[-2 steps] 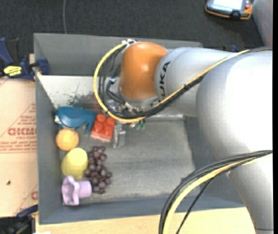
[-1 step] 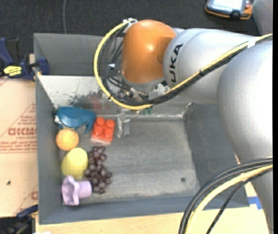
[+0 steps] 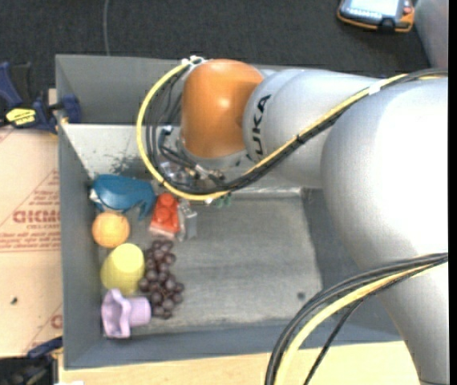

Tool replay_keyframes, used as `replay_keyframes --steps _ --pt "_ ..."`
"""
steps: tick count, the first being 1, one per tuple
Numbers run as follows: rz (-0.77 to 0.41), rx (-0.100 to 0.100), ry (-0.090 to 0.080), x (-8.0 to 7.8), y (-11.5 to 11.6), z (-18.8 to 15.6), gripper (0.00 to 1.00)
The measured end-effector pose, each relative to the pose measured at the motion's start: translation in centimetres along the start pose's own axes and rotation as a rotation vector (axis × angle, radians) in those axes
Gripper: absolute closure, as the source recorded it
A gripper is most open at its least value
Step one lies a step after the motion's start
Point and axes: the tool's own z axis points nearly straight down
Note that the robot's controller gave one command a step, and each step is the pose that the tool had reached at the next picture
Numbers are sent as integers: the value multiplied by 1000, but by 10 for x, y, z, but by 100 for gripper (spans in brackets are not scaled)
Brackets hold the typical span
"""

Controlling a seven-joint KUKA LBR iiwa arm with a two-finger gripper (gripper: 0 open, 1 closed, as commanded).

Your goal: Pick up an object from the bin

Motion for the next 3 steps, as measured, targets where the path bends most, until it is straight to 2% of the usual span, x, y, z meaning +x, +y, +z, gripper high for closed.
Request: replay_keyframes --steps 1,2,3 --pt "-254 15 -19 -1 -15 26 0" --pt "-5 1 -10 3 -18 27 100" --pt "-5 1 -10 3 -18 27 100"
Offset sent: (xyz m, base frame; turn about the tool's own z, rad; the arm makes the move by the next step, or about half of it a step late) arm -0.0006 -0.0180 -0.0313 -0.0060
